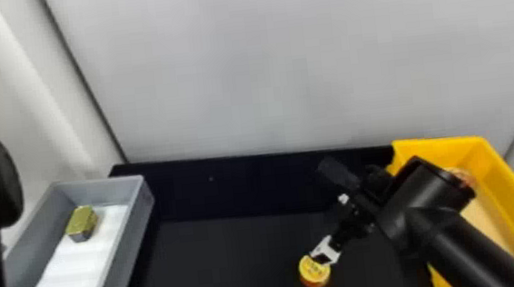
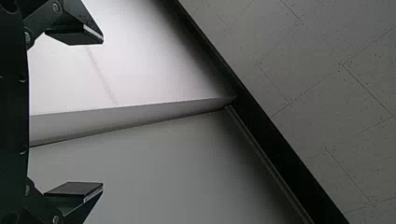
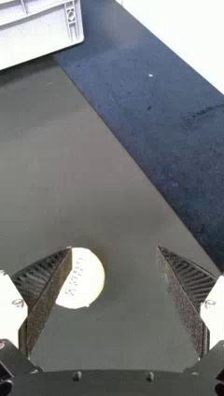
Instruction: Pick up the round yellow can and place it in the yellow rectangular box
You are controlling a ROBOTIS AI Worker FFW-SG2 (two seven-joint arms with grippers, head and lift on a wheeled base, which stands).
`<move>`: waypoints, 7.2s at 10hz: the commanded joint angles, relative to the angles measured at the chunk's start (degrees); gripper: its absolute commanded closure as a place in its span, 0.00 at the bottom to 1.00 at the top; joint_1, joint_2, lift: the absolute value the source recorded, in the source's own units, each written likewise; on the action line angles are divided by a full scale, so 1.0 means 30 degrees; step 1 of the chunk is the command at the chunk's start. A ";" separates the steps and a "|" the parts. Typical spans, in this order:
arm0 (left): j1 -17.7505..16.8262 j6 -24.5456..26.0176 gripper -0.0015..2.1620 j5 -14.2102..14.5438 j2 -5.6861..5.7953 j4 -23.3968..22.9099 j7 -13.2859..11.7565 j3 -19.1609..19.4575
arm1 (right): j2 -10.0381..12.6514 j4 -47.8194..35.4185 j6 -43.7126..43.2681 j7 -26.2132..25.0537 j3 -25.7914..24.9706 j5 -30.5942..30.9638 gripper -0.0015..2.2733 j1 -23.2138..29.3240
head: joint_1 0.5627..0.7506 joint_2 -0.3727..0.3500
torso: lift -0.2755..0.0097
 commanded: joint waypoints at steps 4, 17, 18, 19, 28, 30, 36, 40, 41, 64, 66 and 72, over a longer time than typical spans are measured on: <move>-0.0052 0.0000 0.08 0.0000 0.0060 0.0074 0.0001 -0.0101 | 0.0401 0.0732 -0.0552 -0.0387 0.0102 -0.0468 0.05 -0.0036 | 0.53 0.59 | 0.93; -0.0140 -0.0029 0.08 -0.0029 0.0031 0.0074 0.0001 -0.0189 | 0.1045 0.1728 -0.0874 -0.0563 0.0366 -0.1055 0.05 0.0286 | 0.53 0.59 | 0.93; -0.0140 -0.0029 0.08 -0.0029 0.0031 0.0045 0.0001 -0.0189 | 0.1074 0.1728 -0.0874 -0.0563 0.0366 -0.1055 0.05 0.0403 | 0.53 0.59 | 0.93; -0.0140 -0.0029 0.08 -0.0029 0.0031 0.0045 0.0001 -0.0189 | 0.1045 0.1757 -0.0874 -0.0563 0.0366 -0.1055 0.05 0.0462 | 0.53 0.59 | 0.93; -0.0111 -0.0058 0.08 -0.0029 0.0031 -0.0014 0.0001 -0.0189 | 0.0928 0.3251 -0.1812 -0.0651 0.0190 -0.0967 0.05 0.0550 | 0.53 0.59 | 0.93; -0.0081 -0.0058 0.08 -0.0029 0.0031 -0.0043 0.0001 -0.0189 | 0.0869 0.3281 -0.1871 -0.0651 0.0161 -0.0908 0.06 0.0550 | 0.53 0.59 | 0.93; -0.0081 -0.0029 0.08 -0.0029 0.0031 -0.0072 -0.0058 -0.0189 | 0.0811 0.3457 -0.1988 -0.0710 0.0131 -0.0703 0.06 0.0579 | 0.53 0.59 | 0.93; -0.0052 0.0030 0.08 -0.0029 0.0031 -0.0131 -0.0087 -0.0189 | 0.0811 0.3164 -0.1637 -0.0710 0.0102 -0.0615 0.28 0.0696 | 0.53 0.59 | 0.93; -0.0023 0.0059 0.08 -0.0029 0.0060 -0.0189 -0.0117 -0.0160 | 0.0811 0.2988 -0.1461 -0.0563 0.0102 -0.0498 0.31 0.0755 | 0.53 0.59 | 0.93; 0.0387 0.2404 0.08 -0.0088 0.0558 -0.1361 -0.0703 -0.0131 | -0.3174 -0.7706 0.4900 -0.1706 -1.5635 0.3840 0.32 0.4915 | 0.53 0.59 | 0.93; 0.0446 0.2345 0.08 -0.0088 0.0646 -0.1332 -0.0703 -0.0131 | -0.3496 -0.4717 0.3903 -0.6719 -1.5928 -0.4220 0.32 0.4915 | 0.53 0.59 | 0.93; 0.0358 0.2257 0.07 -0.0088 0.0675 -0.1273 -0.0703 -0.0219 | -0.3672 -0.0147 0.1910 -0.9386 -1.5049 -0.9613 0.32 0.4651 | 0.53 0.59 | 0.93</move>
